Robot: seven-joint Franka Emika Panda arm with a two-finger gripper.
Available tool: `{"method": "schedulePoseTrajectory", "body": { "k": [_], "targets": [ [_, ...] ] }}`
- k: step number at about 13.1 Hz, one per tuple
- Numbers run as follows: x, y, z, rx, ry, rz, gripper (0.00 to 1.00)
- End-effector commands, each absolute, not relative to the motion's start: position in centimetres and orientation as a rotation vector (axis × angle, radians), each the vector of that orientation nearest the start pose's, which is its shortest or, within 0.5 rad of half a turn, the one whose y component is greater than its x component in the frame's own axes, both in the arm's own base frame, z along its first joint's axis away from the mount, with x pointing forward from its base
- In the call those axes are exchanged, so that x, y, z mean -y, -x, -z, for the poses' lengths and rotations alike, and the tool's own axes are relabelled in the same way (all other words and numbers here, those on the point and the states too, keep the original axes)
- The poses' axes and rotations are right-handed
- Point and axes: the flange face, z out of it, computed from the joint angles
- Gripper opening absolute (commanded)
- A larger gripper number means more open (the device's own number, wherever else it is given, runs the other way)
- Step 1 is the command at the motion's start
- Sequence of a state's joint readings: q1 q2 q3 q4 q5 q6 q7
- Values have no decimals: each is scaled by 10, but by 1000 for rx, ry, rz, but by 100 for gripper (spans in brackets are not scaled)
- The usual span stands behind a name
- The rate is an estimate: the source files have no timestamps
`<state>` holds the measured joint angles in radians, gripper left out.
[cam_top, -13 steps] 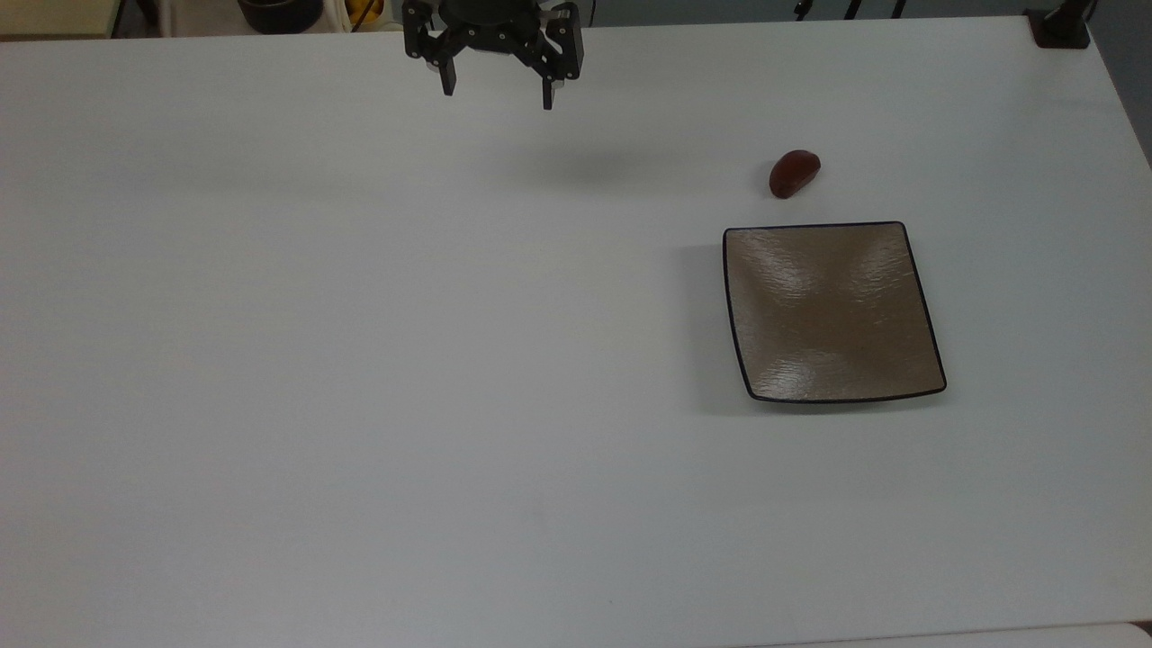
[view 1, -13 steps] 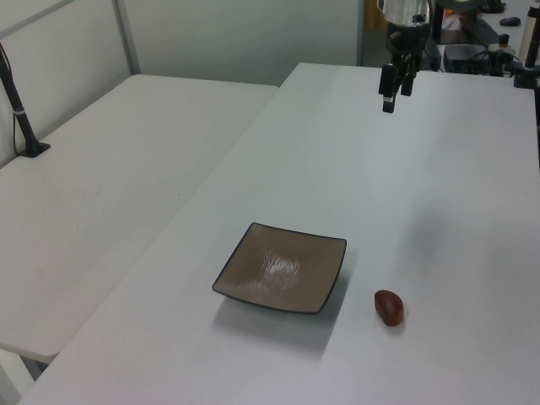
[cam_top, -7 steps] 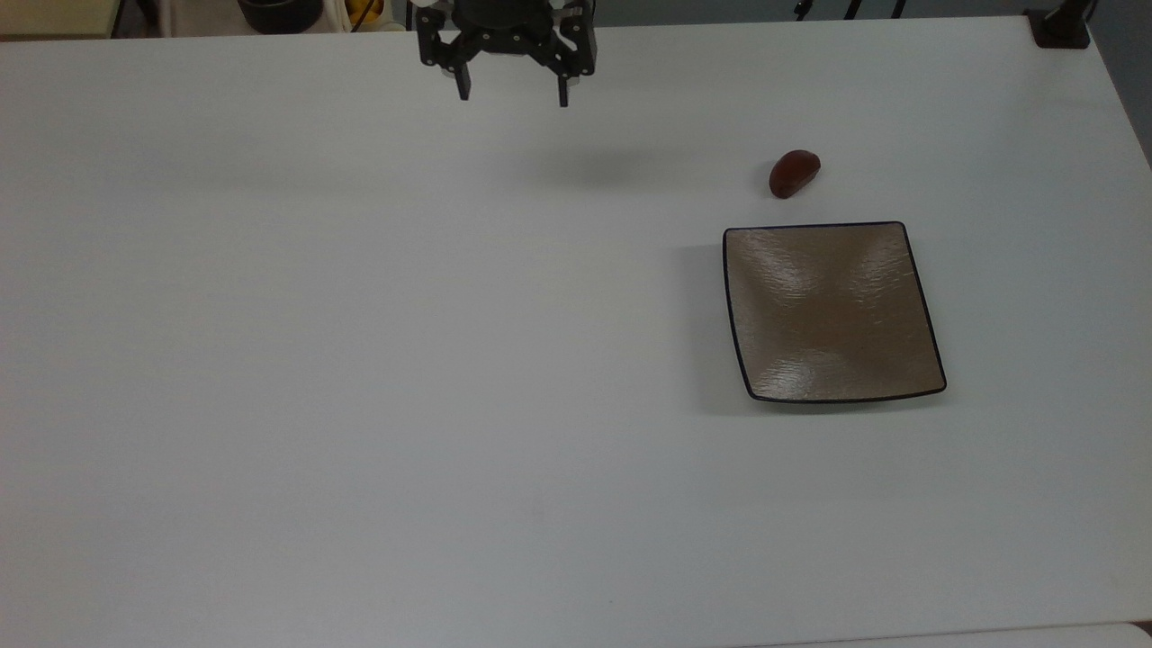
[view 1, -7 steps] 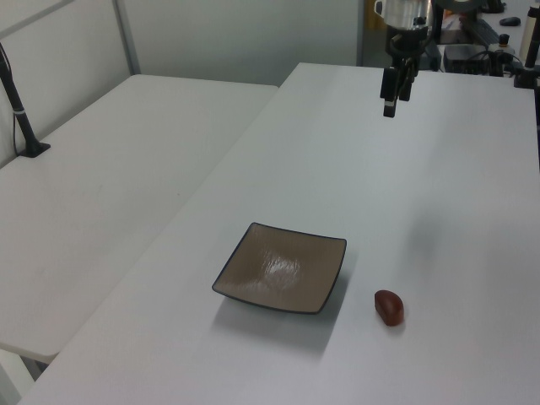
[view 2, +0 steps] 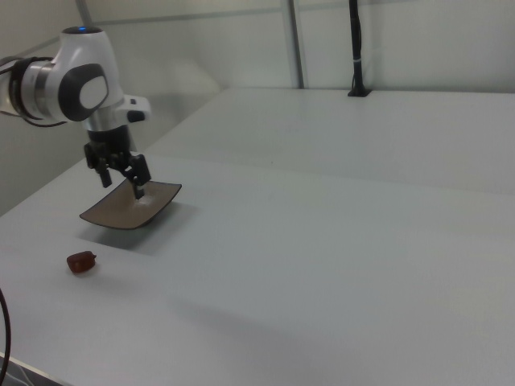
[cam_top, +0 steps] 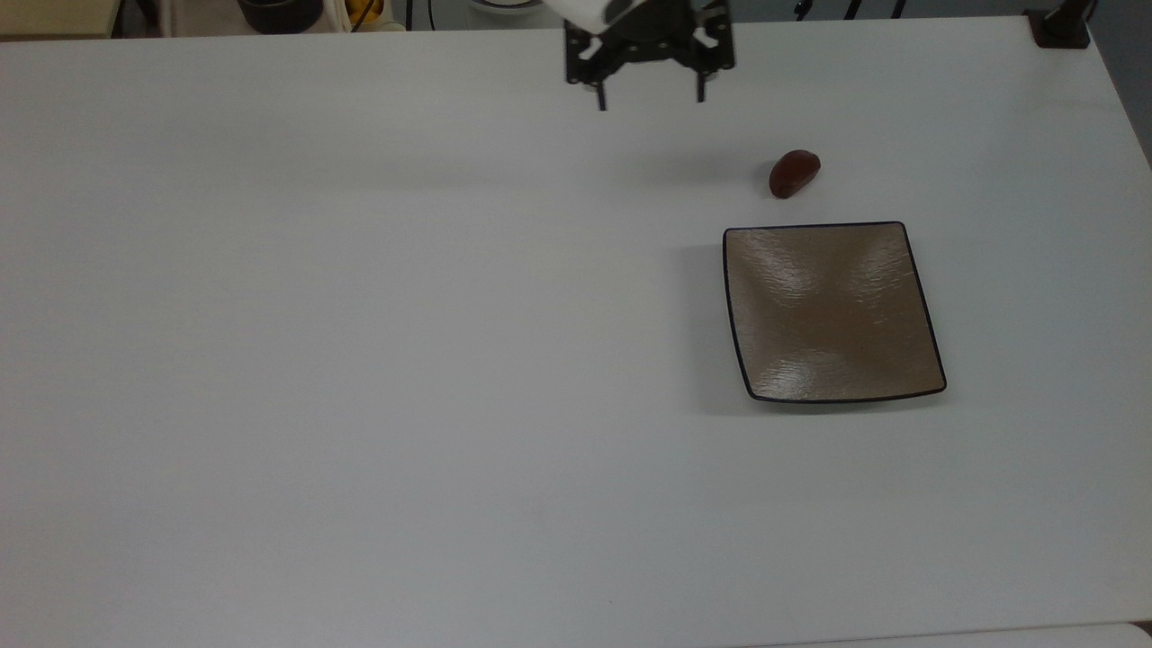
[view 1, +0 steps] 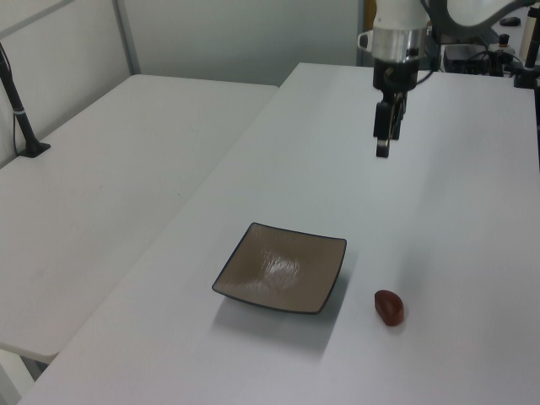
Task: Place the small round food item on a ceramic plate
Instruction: 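Move the open gripper over the reddish-brown food item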
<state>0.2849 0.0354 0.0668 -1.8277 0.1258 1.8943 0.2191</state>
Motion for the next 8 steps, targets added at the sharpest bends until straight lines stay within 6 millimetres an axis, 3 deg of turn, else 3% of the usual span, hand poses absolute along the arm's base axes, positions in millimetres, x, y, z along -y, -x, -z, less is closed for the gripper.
{"method": "schedulePoseTrajectory", "body": {
  "k": [1, 4, 6, 8],
  "targets": [
    [-279, -515, -497, 178, 2981, 12, 100],
    [-332, -494, -480, 181, 2969, -16, 100],
    [-359, -486, -457, 9, 2971, -64, 100],
    [-374, -488, -445, -229, 2941, -52, 100]
  ]
}}
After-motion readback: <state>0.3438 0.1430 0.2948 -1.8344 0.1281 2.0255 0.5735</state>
